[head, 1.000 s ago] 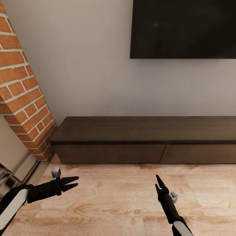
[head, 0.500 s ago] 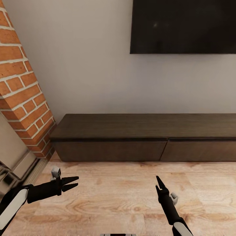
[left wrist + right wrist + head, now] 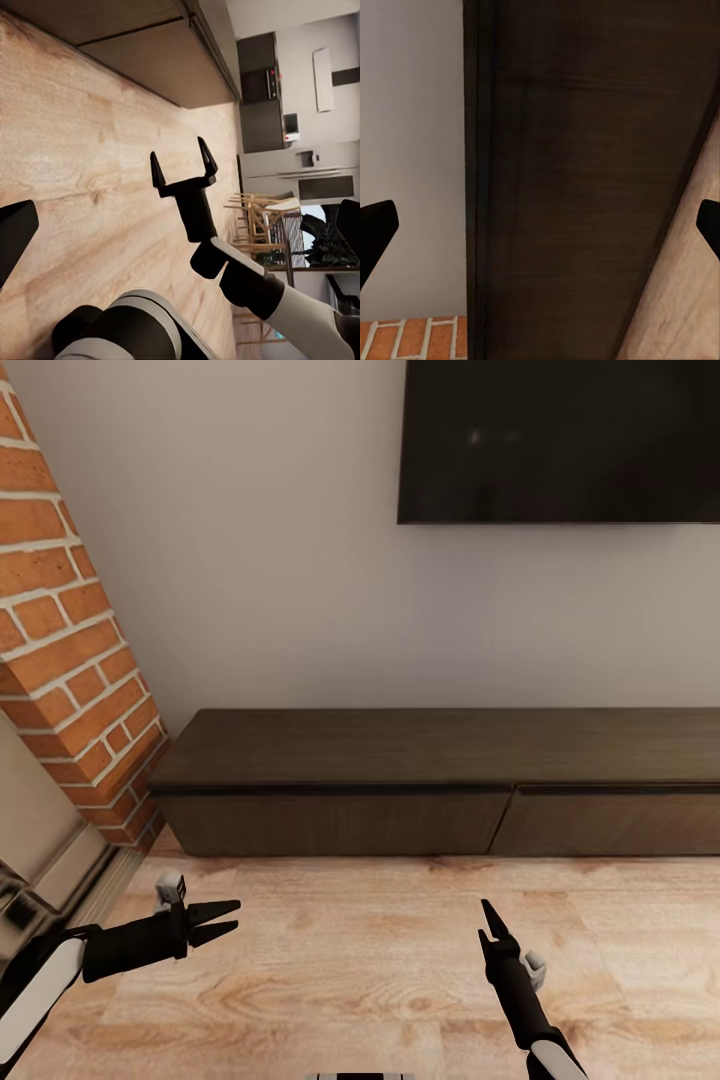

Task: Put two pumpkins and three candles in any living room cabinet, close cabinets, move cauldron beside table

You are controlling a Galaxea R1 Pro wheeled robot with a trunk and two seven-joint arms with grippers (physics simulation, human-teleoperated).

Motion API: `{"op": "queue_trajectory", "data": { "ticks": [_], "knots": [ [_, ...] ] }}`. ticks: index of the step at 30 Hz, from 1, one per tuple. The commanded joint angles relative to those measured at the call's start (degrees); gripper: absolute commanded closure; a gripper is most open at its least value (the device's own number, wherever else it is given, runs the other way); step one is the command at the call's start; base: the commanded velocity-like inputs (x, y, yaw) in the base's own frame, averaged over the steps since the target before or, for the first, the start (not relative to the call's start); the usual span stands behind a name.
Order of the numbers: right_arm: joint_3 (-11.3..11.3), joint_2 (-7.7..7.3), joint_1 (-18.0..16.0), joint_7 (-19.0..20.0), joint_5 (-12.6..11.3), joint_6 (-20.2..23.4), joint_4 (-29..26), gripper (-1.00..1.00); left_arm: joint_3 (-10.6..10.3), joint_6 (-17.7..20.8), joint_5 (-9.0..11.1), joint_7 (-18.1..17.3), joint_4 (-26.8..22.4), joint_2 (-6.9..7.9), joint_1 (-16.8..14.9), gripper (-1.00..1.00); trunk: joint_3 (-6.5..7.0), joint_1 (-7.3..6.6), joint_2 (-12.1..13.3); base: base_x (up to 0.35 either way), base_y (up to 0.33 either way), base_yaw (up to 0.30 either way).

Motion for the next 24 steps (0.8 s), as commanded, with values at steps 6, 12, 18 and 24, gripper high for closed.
{"op": "queue_trajectory", "data": {
  "ticks": [6, 12, 18, 24],
  "knots": [
    [0.4, -0.13, 0.0, 0.2, -0.6, -0.3, 0.0, -1.00, -0.1, 0.2, 0.1, -0.1, -0.2, 0.04, 0.1, -1.00, -0.05, 0.01, 0.0, 0.124, 0.000, 0.000],
    [0.4, -0.12, 0.0, 0.2, -0.6, -0.3, 0.0, -1.00, -0.2, 0.2, 0.2, -0.1, -0.2, 0.04, 0.2, -1.00, -0.05, 0.01, 0.0, 0.208, 0.000, 0.000],
    [0.4, -0.09, 0.0, 0.2, -0.6, -0.3, 0.0, -1.00, -0.2, 0.2, 0.2, -0.1, -0.2, 0.04, 0.2, -1.00, -0.05, 0.01, 0.0, 0.238, 0.000, 0.000],
    [0.4, -0.07, 0.0, 0.2, -0.5, -0.3, 0.0, -1.00, -0.2, 0.2, 0.2, -0.1, -0.2, 0.04, 0.2, -1.00, -0.05, 0.01, 0.0, 0.308, 0.000, 0.000]
  ]
}}
